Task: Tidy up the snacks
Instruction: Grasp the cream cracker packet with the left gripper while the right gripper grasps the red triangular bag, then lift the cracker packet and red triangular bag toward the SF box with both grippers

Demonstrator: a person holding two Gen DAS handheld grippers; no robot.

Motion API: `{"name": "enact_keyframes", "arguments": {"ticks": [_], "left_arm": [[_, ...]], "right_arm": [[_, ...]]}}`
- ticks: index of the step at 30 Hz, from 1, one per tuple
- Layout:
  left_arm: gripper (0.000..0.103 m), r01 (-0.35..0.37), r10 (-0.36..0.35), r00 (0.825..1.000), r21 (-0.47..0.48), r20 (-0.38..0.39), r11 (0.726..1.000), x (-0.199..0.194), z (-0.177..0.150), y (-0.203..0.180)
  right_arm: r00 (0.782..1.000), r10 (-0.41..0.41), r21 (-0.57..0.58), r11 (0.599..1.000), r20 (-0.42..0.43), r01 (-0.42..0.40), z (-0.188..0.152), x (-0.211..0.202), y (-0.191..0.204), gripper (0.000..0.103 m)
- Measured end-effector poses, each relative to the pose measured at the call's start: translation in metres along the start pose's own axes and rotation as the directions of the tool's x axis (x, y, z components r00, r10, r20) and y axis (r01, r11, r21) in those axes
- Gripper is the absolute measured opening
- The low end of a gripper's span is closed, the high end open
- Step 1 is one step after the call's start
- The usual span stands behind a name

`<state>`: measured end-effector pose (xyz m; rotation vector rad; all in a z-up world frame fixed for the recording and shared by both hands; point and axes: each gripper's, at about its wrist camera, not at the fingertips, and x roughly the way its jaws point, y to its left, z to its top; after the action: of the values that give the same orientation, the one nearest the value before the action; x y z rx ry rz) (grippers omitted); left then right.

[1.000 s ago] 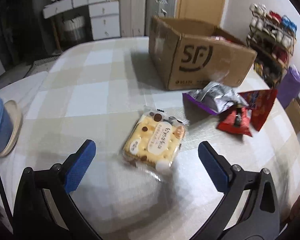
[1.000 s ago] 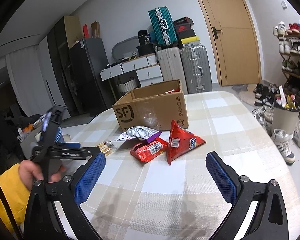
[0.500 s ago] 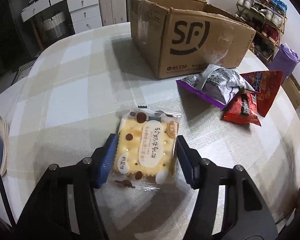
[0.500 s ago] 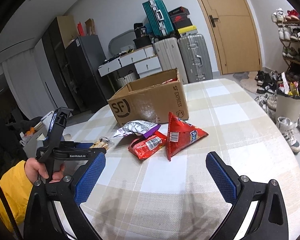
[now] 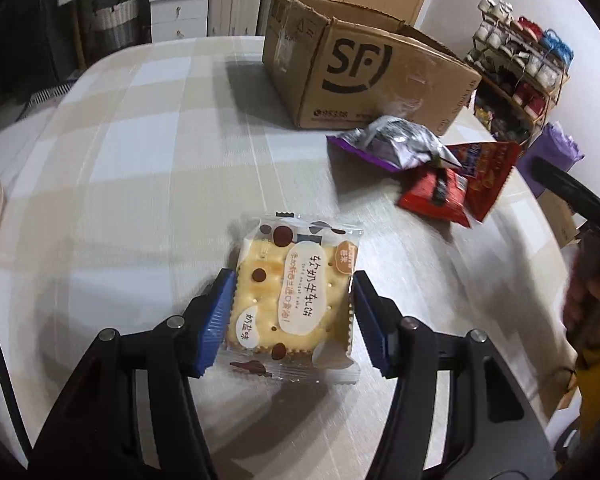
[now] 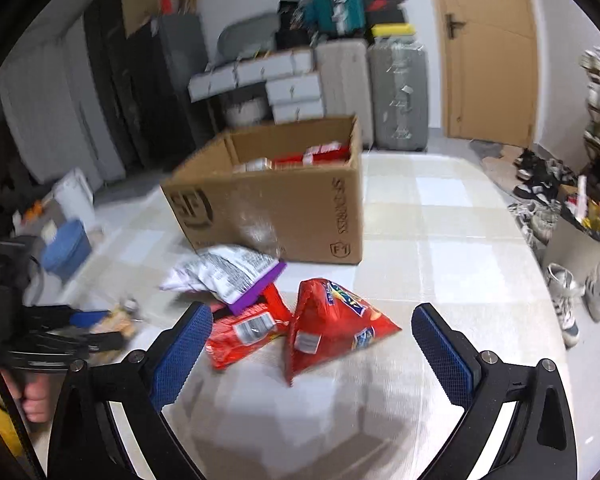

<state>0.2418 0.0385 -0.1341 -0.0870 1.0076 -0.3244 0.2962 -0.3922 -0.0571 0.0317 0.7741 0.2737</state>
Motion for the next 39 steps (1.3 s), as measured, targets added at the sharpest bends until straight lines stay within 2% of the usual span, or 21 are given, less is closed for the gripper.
{"name": "enact_keyframes", "arguments": {"ticks": [3,7,10,12,18,24,28,32,33,35,39], "left_arm": [[0.056,0.005,-0.005,1.000,-0.003,0.003,1.000,-0.007,-0.009,-0.002],[0.056,0.033,-0.033,0.999,-0.018,0.008,0.999,-0.017,-0.019,-0.003],[0.056,0.046,-0.046,0.999,-0.023,0.006,0.999,-0.020,-0.023,-0.003],[0.056,0.048,-0.048,0.999,-0.026,0.005,0.999,-0.020,-0.025,-0.004],[0.056,0.060,-0.060,0.998,-0.024,0.010,0.998,-0.023,-0.025,-0.007],[0.056,0.061,-0.060,0.998,-0.023,0.023,0.998,-0.032,-0.026,-0.008],[0.056,0.061,-0.060,0.998,-0.018,0.031,0.998,-0.040,-0.029,-0.013],[0.056,0.064,-0.064,0.997,-0.003,0.046,0.998,-0.050,-0.032,-0.020],[0.056,0.063,-0.063,0.997,0.002,0.050,0.998,-0.053,-0.033,-0.022],[0.056,0.067,-0.067,0.996,0.008,0.056,0.998,-0.059,-0.035,-0.027],[0.056,0.071,-0.073,0.995,0.025,0.068,0.997,-0.069,-0.040,-0.040]], "right_arm": [[0.997,0.015,-0.029,0.999,-0.082,-0.017,0.004,0.027,-0.006,0.070],[0.993,-0.001,-0.023,1.000,-0.122,-0.002,0.002,0.045,-0.017,0.066],[0.989,0.037,-0.002,0.999,-0.142,-0.038,0.001,0.052,-0.024,0.065],[0.988,0.031,-0.017,0.999,-0.153,-0.034,0.000,0.055,-0.024,0.063],[0.986,0.072,-0.011,0.997,-0.148,-0.074,-0.001,0.052,-0.021,0.047],[0.985,0.135,0.073,0.989,-0.108,-0.128,-0.004,0.035,-0.028,0.044],[0.974,0.222,0.200,0.958,-0.054,-0.207,-0.010,0.013,-0.039,0.043],[0.963,0.270,0.252,0.931,0.010,-0.263,-0.018,-0.017,-0.037,0.043],[0.955,0.297,0.268,0.918,0.029,-0.294,-0.021,-0.026,-0.036,0.043],[0.947,0.316,0.283,0.904,0.059,-0.320,-0.025,-0.041,-0.030,0.043],[0.951,0.293,0.235,0.922,0.096,-0.308,-0.036,-0.074,-0.008,0.043]]}}
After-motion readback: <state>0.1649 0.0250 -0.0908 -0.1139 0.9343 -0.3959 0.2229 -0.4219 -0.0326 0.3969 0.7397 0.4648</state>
